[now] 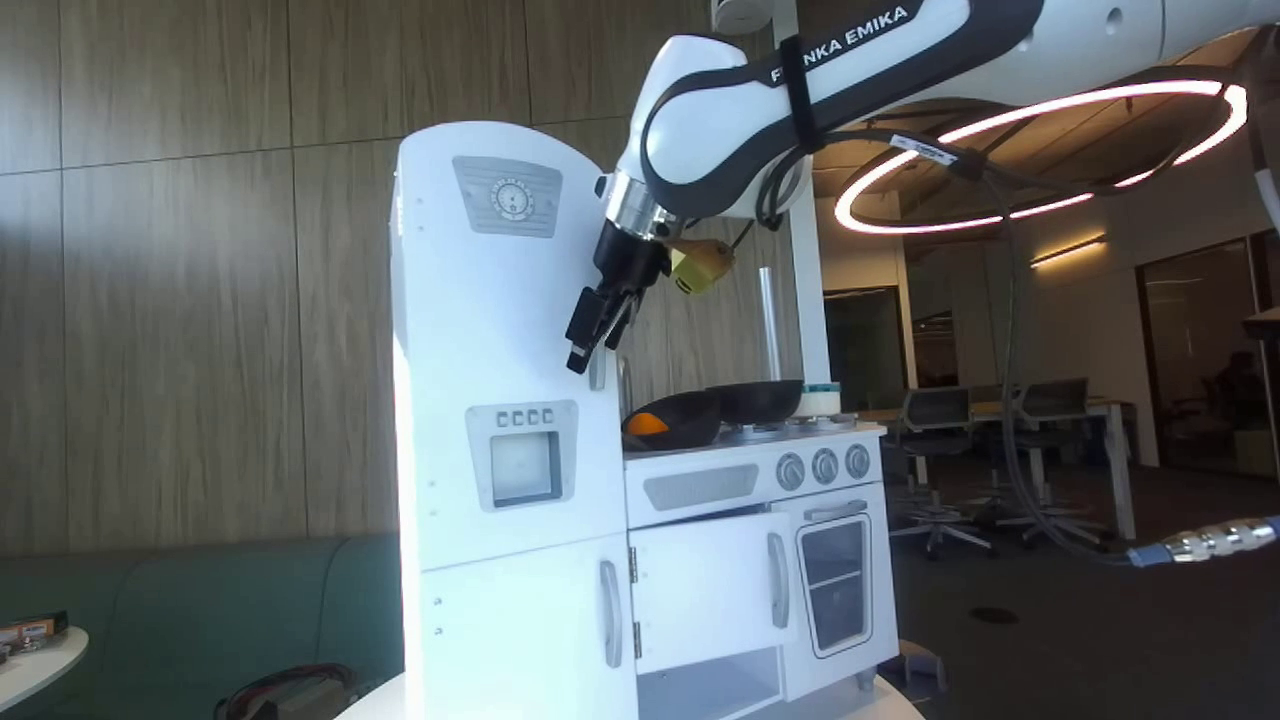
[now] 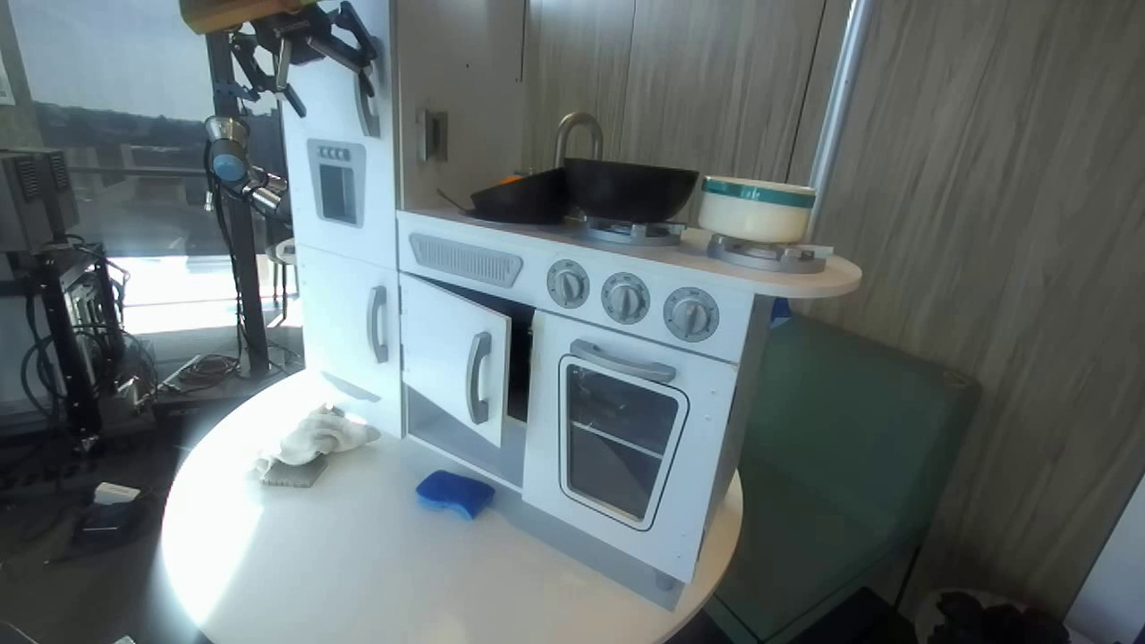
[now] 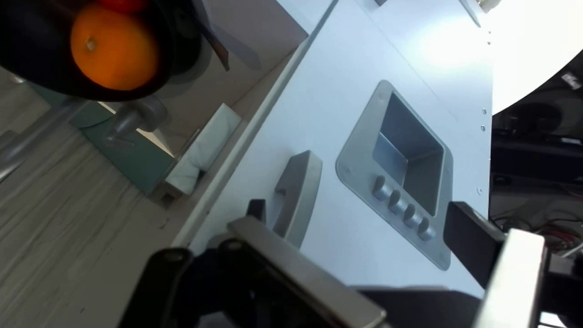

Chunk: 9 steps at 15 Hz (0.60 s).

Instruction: Open the upper cabinet door then open the middle cabinet door and remove the black bowl from the cabinet, place the bowl in the sink.

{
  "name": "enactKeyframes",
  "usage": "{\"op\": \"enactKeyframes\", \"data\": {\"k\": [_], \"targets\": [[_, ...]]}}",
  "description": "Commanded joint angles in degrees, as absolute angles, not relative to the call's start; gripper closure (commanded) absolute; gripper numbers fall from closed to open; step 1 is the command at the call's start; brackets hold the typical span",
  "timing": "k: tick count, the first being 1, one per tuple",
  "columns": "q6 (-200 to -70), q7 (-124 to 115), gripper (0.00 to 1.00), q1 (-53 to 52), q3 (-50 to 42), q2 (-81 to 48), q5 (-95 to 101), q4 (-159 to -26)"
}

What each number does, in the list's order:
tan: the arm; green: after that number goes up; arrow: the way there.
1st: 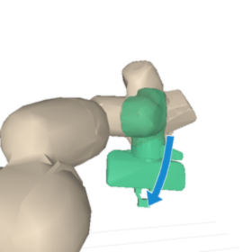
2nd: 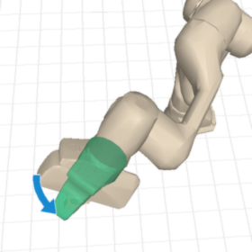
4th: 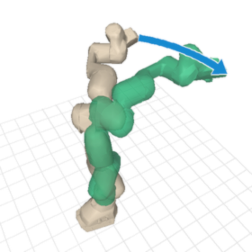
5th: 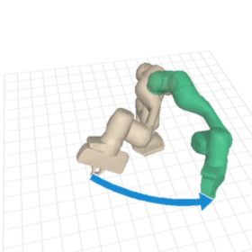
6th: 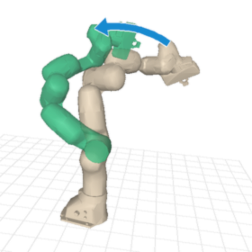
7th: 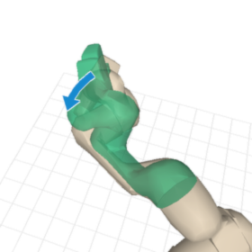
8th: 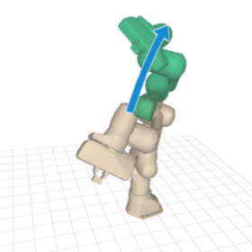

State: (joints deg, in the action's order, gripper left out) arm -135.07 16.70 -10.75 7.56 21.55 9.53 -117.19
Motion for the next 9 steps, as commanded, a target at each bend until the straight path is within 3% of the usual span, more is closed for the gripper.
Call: {"op": "enactKeyframes", "data": {"k": [1, 5, 9], "targets": [[-133.01, 19.62, 0.00, -12.39, 6.66, 23.07, 6.69, -117.02], [-128.49, 20.63, 0.00, -12.96, 6.13, 26.05, 4.66, -118.12], [-114.20, 18.27, 0.00, -11.67, 6.44, 28.75, 4.93, -116.74]]}}
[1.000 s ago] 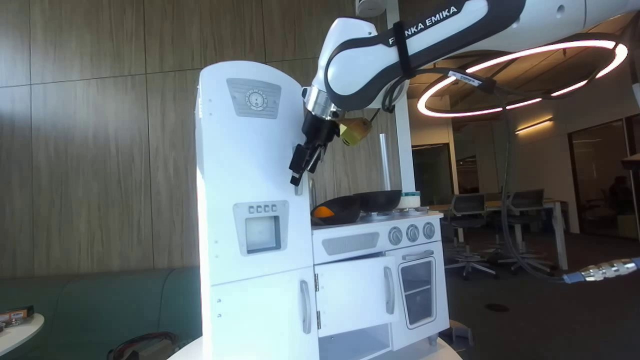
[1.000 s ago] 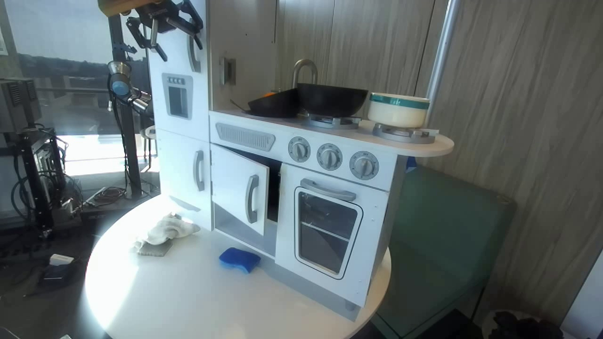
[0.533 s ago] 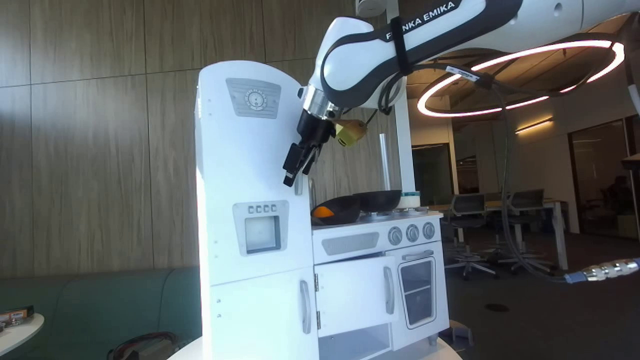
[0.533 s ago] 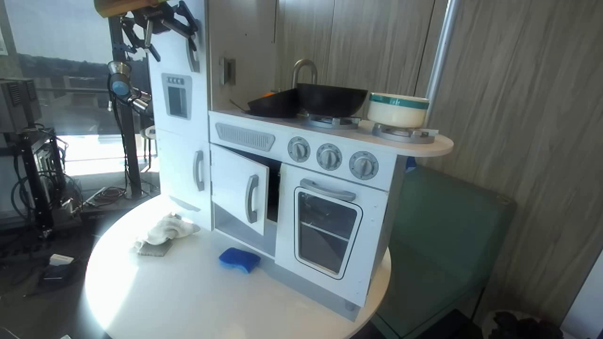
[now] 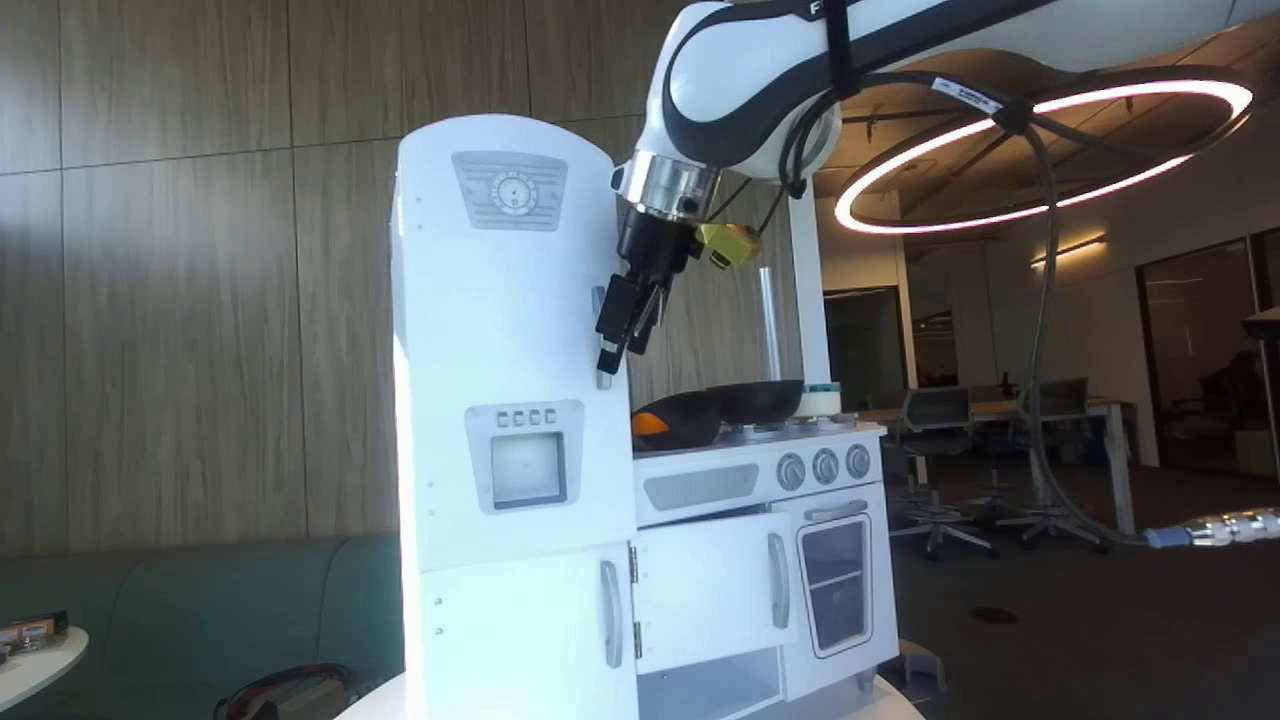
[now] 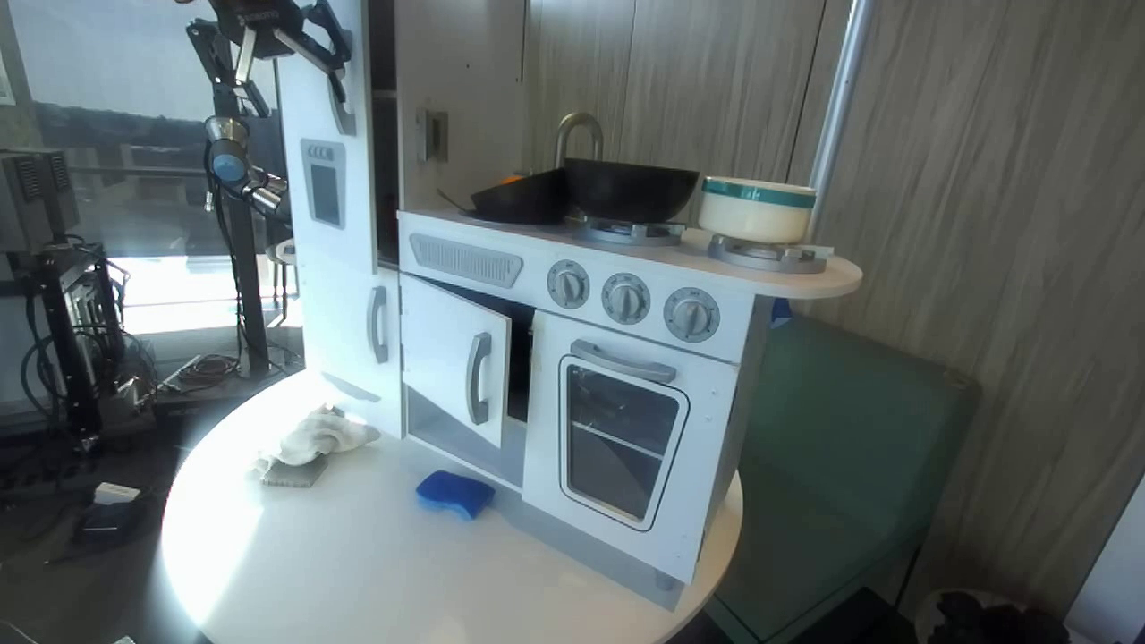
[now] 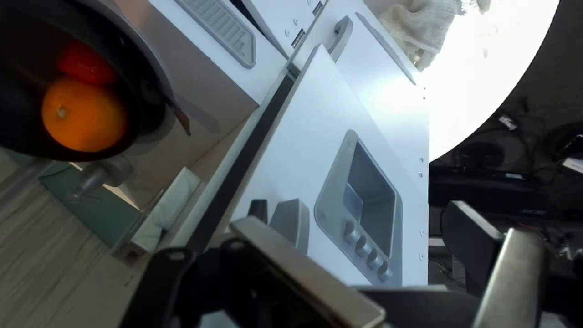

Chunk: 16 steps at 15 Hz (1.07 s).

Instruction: Open the upper cabinet door then open the middle cabinet door and remove the black bowl from the cabinet, place the bowl in the sink.

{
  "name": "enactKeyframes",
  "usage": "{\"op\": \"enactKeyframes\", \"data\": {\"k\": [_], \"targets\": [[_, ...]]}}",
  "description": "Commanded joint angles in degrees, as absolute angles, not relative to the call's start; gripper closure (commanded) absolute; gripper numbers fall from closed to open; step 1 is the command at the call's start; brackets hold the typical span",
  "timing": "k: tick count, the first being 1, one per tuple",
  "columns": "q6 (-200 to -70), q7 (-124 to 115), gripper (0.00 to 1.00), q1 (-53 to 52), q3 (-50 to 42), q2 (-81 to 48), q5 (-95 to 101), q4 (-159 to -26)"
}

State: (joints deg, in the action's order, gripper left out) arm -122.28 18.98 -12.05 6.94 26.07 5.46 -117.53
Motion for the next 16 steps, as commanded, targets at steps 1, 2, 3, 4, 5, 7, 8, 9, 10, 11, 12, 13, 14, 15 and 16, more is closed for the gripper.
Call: {"op": "enactKeyframes", "data": {"k": [1, 2, 3, 4, 5, 7, 8, 9, 10, 11, 12, 13, 14, 15, 16], "targets": [[-108.66, 16.61, 0.00, -10.75, 6.93, 29.03, 6.11, -115.66], [-106.38, 15.18, 0.00, -9.77, 7.05, 29.88, 7.43, -115.75], [-104.40, 14.20, 0.00, -9.18, 6.79, 30.37, 7.94, -115.44], [-104.52, 12.54, 0.00, -7.82, 6.73, 30.64, 9.86, -115.35], [-105.45, 10.82, 0.00, -6.57, 6.63, 30.58, 11.69, -115.19], [-109.19, 7.25, 0.00, -4.30, 5.74, 29.30, 14.04, -114.57], [-111.15, 5.43, 0.00, -3.29, 5.37, 28.11, 14.69, -113.86], [-114.09, 3.77, 0.00, -2.25, 5.23, 27.11, 15.80, -113.61], [-117.13, 2.09, 0.00, -1.16, 5.18, 26.02, 16.91, -113.37], [-119.94, -0.06, 0.00, -0.15, 5.20, 24.72, 17.78, -112.84], [-123.08, -2.33, 0.00, 0.66, 5.43, 23.66, 18.43, -112.63], [-126.59, -4.49, 0.00, 1.50, 5.88, 22.63, 19.72, -112.54], [-130.23, -6.64, 0.00, 2.06, 6.35, 21.58, 20.87, -112.49], [-133.60, -9.05, 0.00, 2.73, 6.91, 20.78, 22.25, -112.55], [-136.84, -11.08, 0.00, 3.09, 7.50, 20.71, 23.59, -113.47]]}}
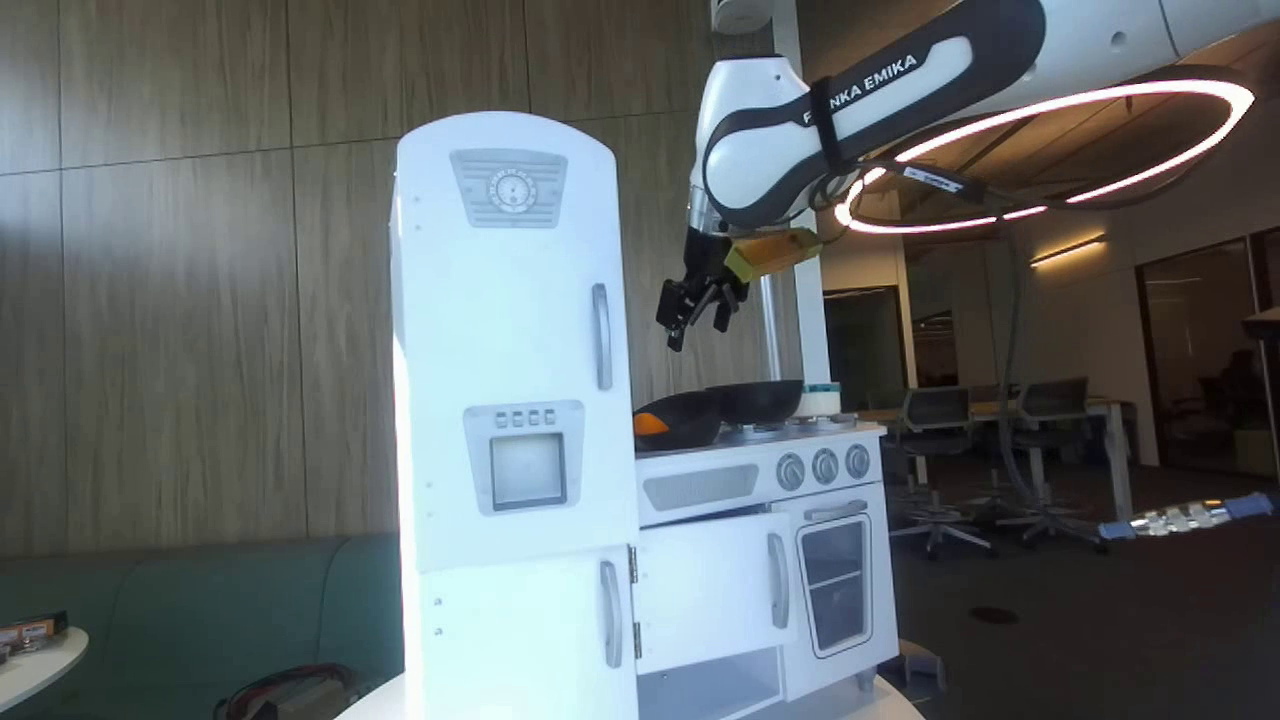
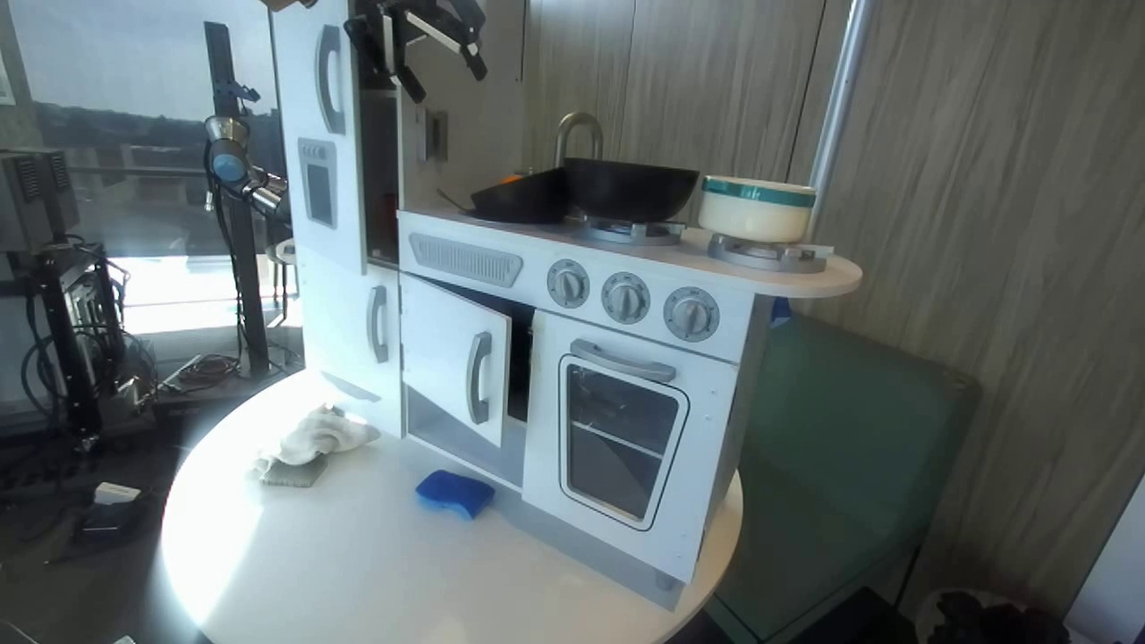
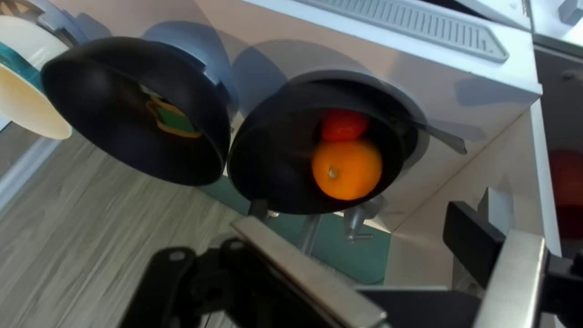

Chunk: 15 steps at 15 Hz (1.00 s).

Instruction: Open the upper cabinet door then open the middle cabinet door and remove the black bowl from the cabinet, place the bowl in the sink.

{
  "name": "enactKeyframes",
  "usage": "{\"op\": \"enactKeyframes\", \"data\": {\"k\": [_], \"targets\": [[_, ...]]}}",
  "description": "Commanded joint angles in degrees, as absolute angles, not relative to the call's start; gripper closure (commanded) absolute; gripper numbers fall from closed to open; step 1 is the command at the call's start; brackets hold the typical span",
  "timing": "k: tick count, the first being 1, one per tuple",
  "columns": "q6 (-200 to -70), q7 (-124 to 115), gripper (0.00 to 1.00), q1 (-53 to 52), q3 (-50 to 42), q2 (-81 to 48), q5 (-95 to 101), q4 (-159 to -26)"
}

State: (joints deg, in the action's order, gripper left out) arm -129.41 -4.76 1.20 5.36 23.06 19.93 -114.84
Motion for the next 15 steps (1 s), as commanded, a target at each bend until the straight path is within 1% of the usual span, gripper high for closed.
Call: {"op": "enactKeyframes", "data": {"k": [1, 5, 10, 15], "targets": [[-138.82, -12.29, 0.00, 3.09, 7.77, 20.45, 23.90, -113.75], [-142.44, -12.30, 0.00, 1.08, 7.42, 20.91, 19.46, -115.08], [-141.01, -8.12, 0.00, -2.75, 6.32, 23.94, 9.59, -117.14], [-130.84, -3.02, 0.00, -6.17, 6.02, 28.35, 2.73, -118.77]]}}
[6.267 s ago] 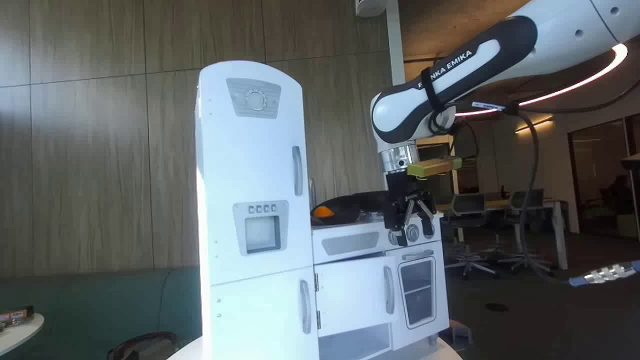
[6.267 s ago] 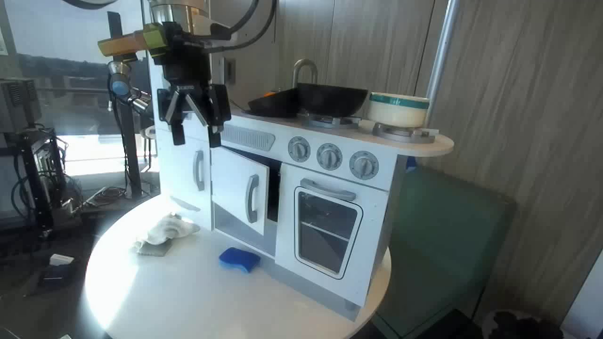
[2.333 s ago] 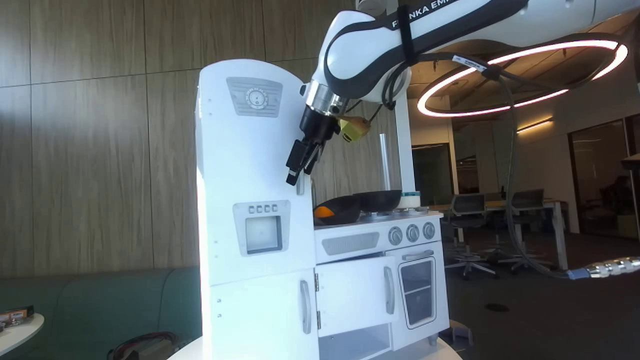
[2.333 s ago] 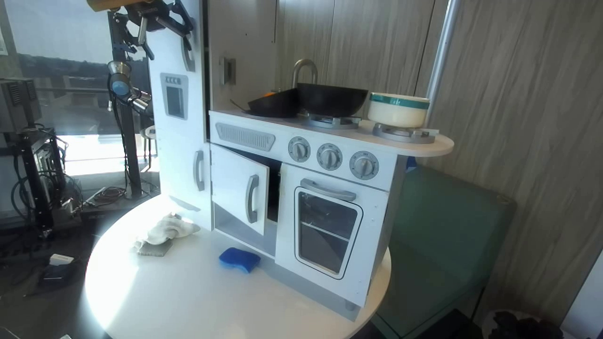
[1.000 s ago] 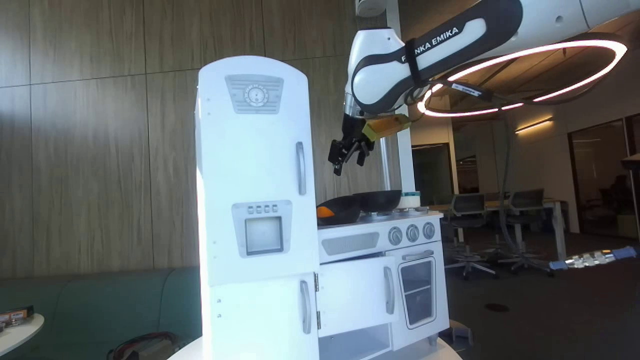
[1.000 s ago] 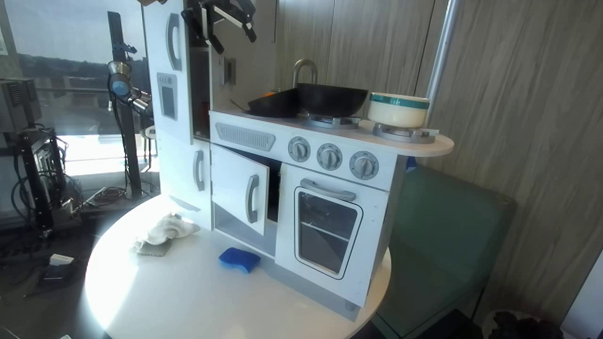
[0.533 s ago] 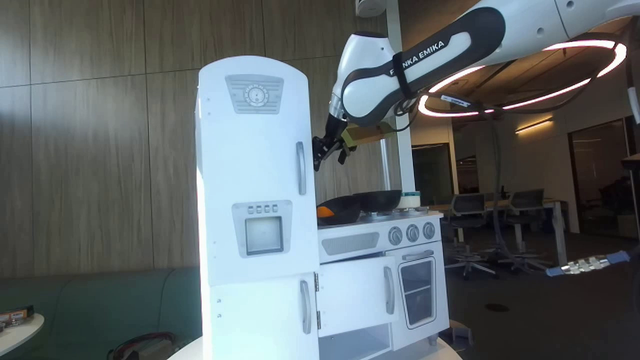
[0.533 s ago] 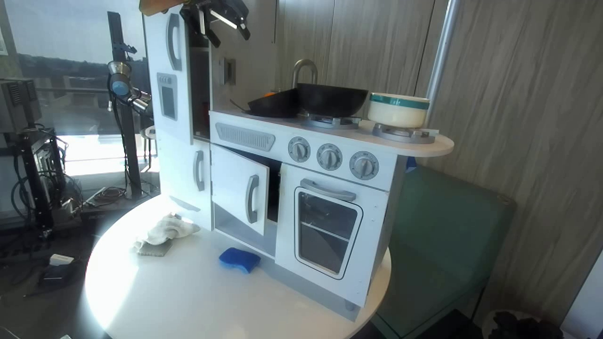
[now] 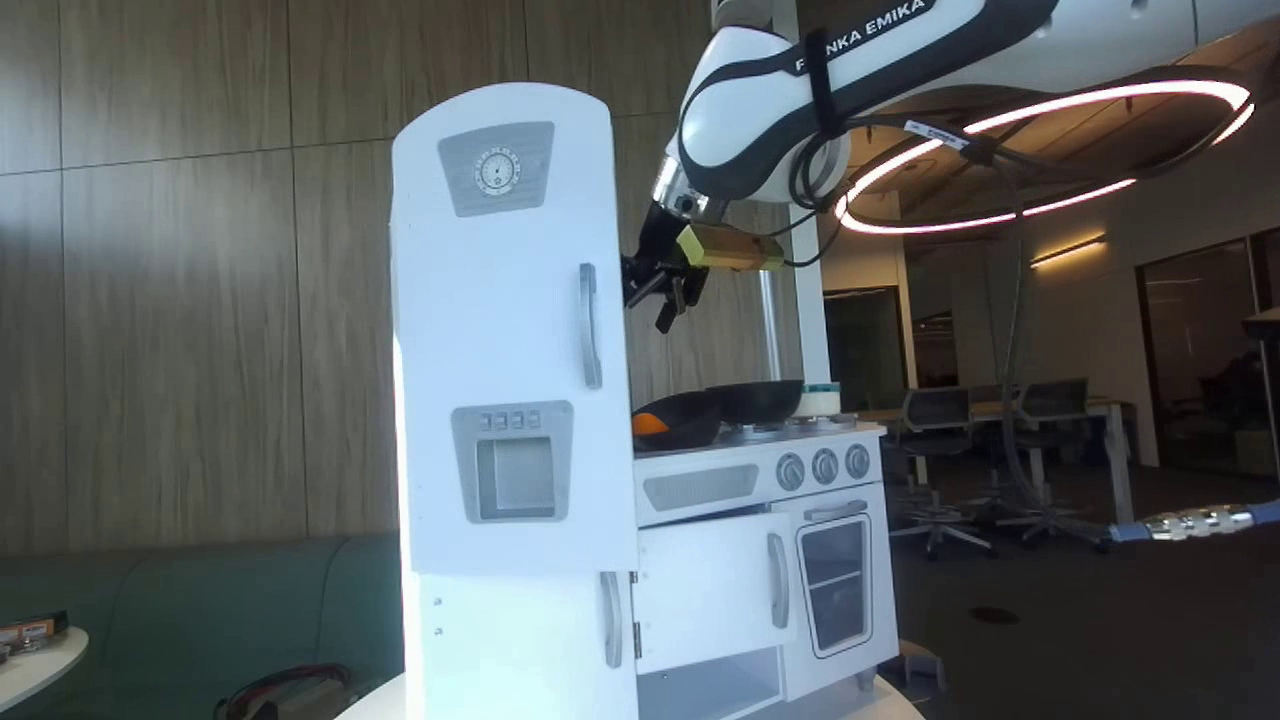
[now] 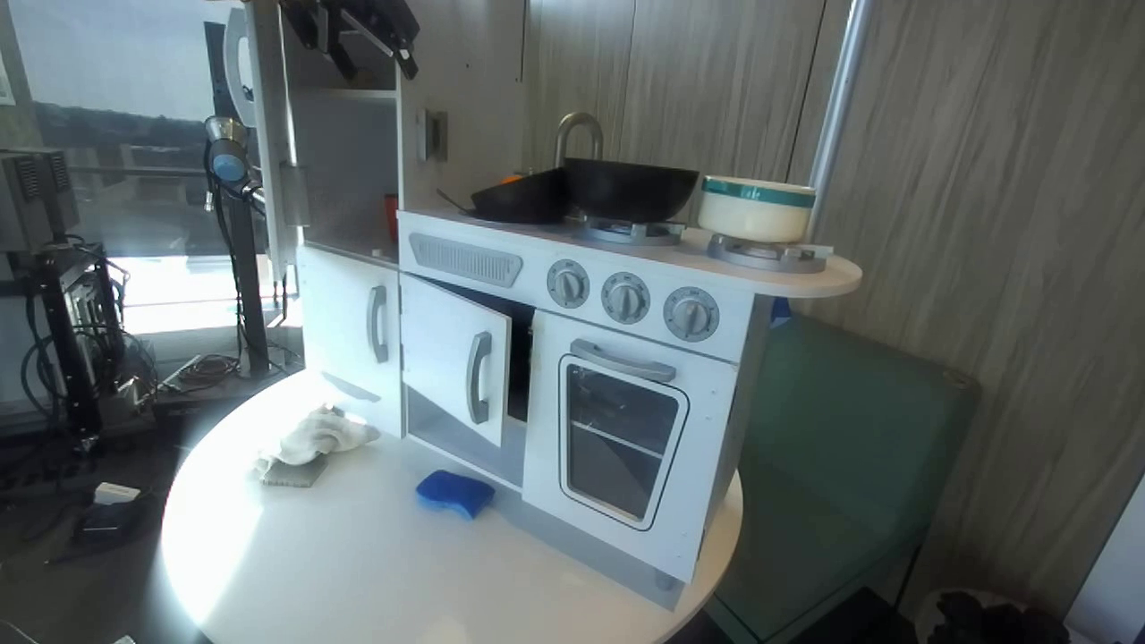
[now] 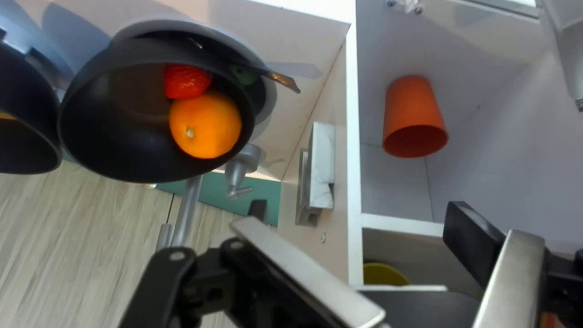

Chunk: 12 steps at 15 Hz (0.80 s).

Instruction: Open the upper cabinet door then open the middle cabinet door and remove the black bowl from the cabinet, place the bowl in the sink.

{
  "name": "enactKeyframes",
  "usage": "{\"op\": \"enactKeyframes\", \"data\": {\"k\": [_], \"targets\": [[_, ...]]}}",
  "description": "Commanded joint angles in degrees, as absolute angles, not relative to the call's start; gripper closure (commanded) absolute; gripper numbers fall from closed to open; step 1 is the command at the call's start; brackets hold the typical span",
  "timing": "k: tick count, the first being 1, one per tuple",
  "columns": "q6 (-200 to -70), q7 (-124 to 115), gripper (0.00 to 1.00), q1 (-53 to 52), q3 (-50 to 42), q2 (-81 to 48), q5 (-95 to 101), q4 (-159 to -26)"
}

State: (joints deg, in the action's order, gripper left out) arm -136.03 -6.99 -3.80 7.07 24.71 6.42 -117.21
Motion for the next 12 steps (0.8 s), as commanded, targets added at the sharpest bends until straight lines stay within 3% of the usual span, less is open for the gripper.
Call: {"op": "enactKeyframes", "data": {"k": [1, 12], "targets": [[-128.30, -0.43, 0.00, -7.85, 5.31, 28.38, 0.15, -118.27], [-116.56, 11.82, 0.00, -15.80, 10.61, 23.21, -2.80, -113.84]]}}
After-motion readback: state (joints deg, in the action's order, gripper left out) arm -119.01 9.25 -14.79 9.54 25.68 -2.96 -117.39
